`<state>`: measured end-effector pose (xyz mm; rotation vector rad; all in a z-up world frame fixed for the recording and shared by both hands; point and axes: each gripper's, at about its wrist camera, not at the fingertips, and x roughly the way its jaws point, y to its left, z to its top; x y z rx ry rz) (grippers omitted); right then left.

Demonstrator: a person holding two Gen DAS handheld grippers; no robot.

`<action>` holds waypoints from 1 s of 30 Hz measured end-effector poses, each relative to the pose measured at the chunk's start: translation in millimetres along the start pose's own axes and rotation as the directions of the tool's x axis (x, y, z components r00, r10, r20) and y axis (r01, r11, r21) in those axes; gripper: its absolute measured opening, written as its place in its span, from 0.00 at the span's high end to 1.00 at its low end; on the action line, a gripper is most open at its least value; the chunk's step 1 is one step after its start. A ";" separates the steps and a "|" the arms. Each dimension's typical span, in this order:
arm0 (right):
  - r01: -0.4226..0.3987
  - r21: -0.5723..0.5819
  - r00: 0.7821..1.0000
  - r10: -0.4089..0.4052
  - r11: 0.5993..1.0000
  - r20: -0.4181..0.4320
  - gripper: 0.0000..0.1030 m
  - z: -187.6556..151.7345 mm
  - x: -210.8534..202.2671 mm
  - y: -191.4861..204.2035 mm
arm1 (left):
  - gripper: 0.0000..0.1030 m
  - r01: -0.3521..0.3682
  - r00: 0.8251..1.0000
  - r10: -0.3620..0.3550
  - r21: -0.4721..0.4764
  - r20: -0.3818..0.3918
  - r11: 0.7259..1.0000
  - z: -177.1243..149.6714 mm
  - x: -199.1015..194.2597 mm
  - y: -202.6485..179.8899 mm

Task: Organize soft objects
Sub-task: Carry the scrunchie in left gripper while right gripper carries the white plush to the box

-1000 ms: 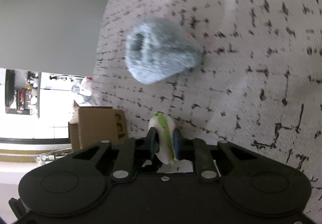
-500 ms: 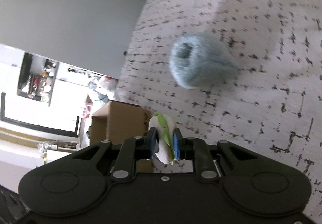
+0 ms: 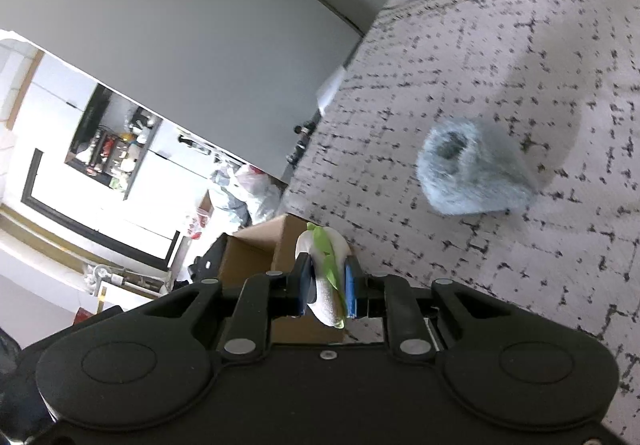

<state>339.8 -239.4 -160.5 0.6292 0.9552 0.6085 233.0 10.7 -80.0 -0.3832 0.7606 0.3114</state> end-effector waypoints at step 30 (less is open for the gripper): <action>-0.075 -0.138 0.994 0.084 0.988 0.063 0.83 -20.2 31.6 55.5 | 0.69 -0.030 0.998 0.027 -0.067 -0.053 0.997 24.8 53.1 87.8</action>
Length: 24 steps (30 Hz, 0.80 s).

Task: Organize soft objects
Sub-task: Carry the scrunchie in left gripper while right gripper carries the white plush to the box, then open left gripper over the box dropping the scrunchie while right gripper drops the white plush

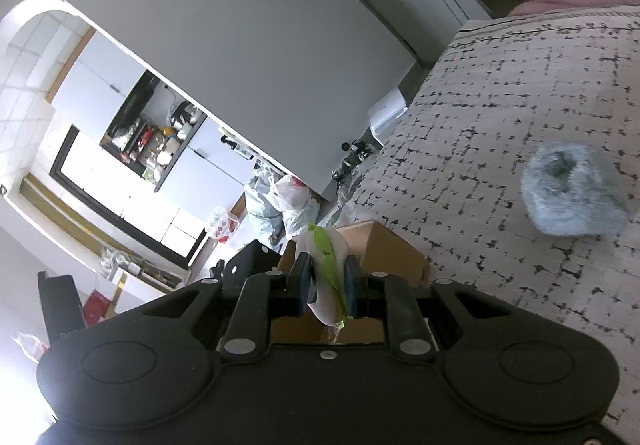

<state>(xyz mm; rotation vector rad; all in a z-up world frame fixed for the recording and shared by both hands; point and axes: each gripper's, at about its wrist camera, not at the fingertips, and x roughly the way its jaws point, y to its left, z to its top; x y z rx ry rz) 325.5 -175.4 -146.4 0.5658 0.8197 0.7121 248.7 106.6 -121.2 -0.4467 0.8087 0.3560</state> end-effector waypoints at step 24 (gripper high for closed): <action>0.136 -0.005 0.991 -0.136 0.991 -0.003 0.71 -9.9 57.1 22.2 | 0.47 0.037 0.996 -0.041 -0.046 -0.084 0.998 2.0 25.5 31.6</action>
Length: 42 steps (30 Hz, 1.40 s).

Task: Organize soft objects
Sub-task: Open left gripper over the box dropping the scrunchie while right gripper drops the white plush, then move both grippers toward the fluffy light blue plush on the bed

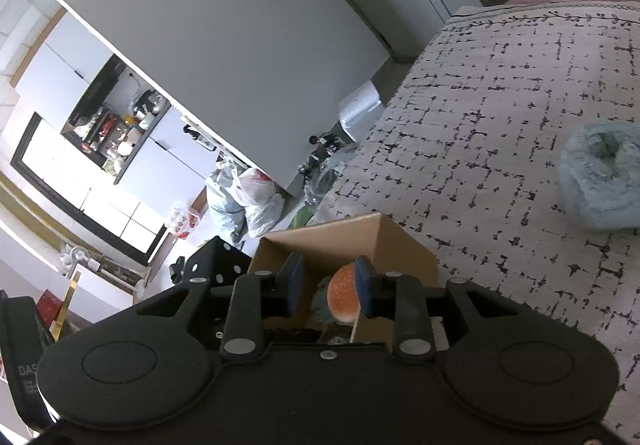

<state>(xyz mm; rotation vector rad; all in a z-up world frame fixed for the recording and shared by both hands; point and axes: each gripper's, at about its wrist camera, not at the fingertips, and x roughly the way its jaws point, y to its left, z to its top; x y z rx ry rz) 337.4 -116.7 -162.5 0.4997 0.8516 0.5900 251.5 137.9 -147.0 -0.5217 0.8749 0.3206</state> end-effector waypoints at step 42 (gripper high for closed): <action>0.122 0.068 0.992 -0.125 0.990 0.034 0.05 40.4 -103.4 -31.9 | 0.08 0.025 0.994 -0.039 0.127 0.103 0.992 -23.5 -66.1 -86.8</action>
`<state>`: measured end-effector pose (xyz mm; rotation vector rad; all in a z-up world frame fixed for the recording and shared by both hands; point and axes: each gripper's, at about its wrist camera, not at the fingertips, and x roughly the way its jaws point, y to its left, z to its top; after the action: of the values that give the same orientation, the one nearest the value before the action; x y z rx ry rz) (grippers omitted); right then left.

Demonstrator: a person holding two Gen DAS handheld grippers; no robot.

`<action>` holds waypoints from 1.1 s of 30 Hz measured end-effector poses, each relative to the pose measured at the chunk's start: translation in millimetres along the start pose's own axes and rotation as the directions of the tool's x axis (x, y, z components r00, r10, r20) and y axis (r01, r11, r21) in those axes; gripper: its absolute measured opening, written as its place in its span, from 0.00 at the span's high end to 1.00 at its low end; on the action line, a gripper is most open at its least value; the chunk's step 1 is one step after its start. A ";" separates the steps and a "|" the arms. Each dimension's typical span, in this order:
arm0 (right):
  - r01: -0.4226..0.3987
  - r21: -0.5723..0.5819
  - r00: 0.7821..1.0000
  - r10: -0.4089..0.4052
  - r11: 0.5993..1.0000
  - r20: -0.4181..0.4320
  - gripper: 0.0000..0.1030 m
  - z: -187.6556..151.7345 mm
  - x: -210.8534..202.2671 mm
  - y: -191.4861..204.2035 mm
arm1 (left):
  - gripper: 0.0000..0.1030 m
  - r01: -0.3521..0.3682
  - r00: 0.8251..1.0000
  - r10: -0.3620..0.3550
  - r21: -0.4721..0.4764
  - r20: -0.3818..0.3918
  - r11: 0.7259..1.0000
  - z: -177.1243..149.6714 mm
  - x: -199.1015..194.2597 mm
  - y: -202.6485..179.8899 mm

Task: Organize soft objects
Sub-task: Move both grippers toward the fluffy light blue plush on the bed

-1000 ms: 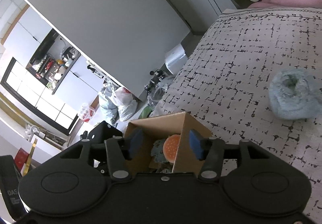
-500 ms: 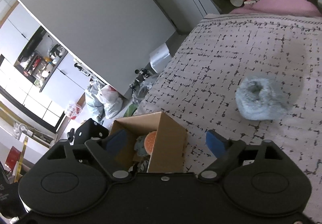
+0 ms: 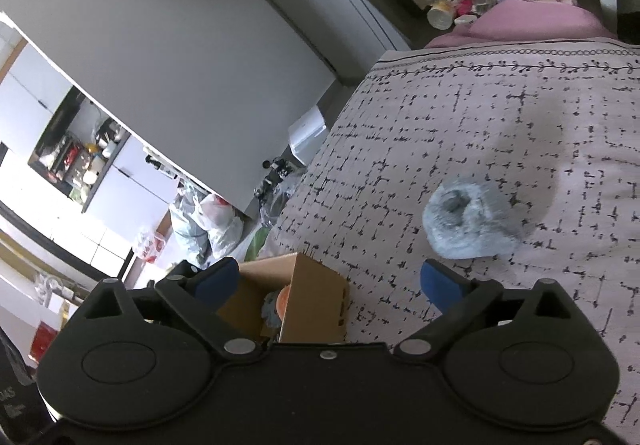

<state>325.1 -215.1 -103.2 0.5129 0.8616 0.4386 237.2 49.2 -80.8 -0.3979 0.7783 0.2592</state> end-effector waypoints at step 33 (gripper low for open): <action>0.014 0.297 1.000 -0.019 0.955 0.015 0.00 38.0 -29.2 -103.6 | 0.01 0.077 0.997 -0.079 0.159 0.007 0.984 -16.4 23.2 -111.1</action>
<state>354.9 -322.9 -125.9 0.7850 0.9197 0.2885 283.8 -55.6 -80.2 -0.2750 0.7628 0.1251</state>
